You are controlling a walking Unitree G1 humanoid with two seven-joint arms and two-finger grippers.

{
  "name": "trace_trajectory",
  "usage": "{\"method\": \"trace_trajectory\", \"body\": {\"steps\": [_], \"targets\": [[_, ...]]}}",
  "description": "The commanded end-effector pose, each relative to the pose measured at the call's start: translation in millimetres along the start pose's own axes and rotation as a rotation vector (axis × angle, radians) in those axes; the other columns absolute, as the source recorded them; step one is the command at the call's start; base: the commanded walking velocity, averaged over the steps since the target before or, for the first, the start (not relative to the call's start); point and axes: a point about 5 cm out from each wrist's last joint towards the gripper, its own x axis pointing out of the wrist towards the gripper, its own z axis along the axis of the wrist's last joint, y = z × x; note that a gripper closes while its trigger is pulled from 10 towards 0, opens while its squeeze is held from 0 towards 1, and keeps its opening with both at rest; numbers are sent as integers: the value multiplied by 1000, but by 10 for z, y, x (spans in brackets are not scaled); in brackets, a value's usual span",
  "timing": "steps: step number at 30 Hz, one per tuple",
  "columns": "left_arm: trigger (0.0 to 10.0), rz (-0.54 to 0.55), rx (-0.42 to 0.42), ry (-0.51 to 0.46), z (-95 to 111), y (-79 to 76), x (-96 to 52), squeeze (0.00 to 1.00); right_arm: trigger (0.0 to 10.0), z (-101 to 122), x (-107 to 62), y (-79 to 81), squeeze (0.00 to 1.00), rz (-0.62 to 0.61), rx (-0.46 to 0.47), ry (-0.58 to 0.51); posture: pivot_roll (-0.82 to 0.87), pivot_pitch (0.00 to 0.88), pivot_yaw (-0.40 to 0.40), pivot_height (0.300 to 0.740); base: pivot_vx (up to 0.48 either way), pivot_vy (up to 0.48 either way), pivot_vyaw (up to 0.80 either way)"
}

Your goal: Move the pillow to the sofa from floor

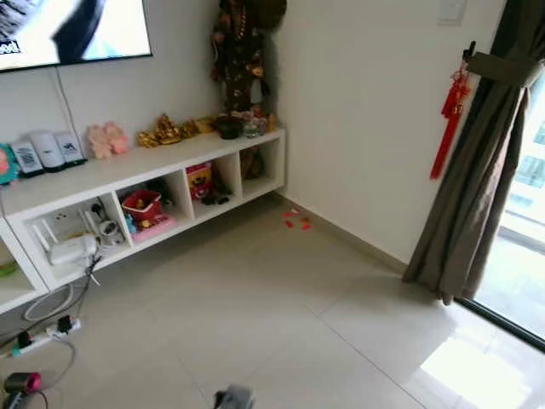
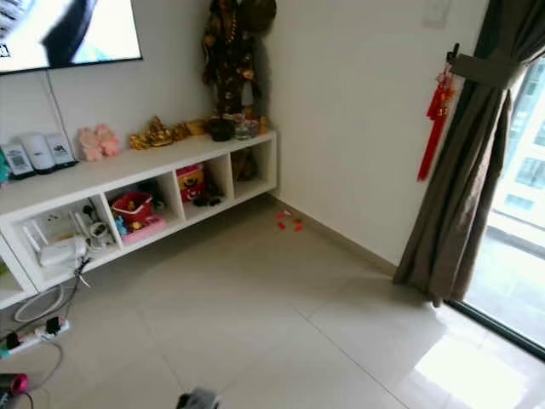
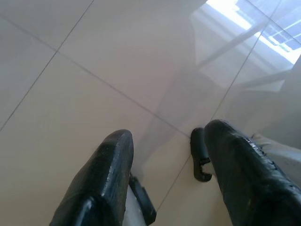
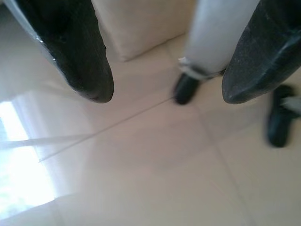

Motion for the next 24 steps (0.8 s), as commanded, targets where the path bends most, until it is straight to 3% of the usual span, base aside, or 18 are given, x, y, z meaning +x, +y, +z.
{"method": "trace_trajectory", "body": {"steps": [1,4,6,7,9,12,13,15,17,21,22,24], "targets": [[10000,3,20,-38,87,-16,7,0,10000,121,13,6,0,-49,4,-62,-45,0,31,740,0,0,0],[10000,14,25,-96,178,0,2,0,10000,221,8,-90,0,-117,25,-127,-50,0,34,740,0,0,0],[10000,31,-33,-192,321,45,-16,0,10000,387,-6,-189,0,-168,75,-228,-51,0,34,740,0,0,0],[10000,31,-33,-192,321,45,-16,0,10000,387,-6,-189,0,-168,75,-228,-51,0,34,740,0,0,0],[10000,35,-99,-272,440,98,-42,0,10000,585,-41,-276,0,-215,97,-353,-52,0,34,740,0,0,0],[10000,35,-99,-272,440,98,-42,0,10000,585,-41,-276,0,-215,97,-353,-52,0,34,740,0,0,0],[10000,39,-125,-328,500,133,-65,0,10000,681,-69,-309,0,-234,95,-422,-50,0,32,740,0,0,0],[10000,79,-175,-427,580,260,-129,0,10000,831,-172,-352,0,-302,1,-583,-38,0,21,740,0,0,0],[10000,97,-166,-499,636,324,-179,0,10000,888,-254,-307,0,-250,-43,-699,-34,0,19,740,0,0,0],[10000,87,-171,-520,669,337,-193,0,10000,914,-292,-288,0,-210,-26,-745,-31,0,15,740,0,0,0],[10000,43,-174,-580,761,345,-231,0,10000,970,-368,-273,0,-162,-1,-819,-19,0,11,740,0,0,0],[10000,25,-158,-616,818,347,-258,0,10000,1000,-409,-272,0,-147,-3,-849,-14,0,14,740,0,0,0]]}}
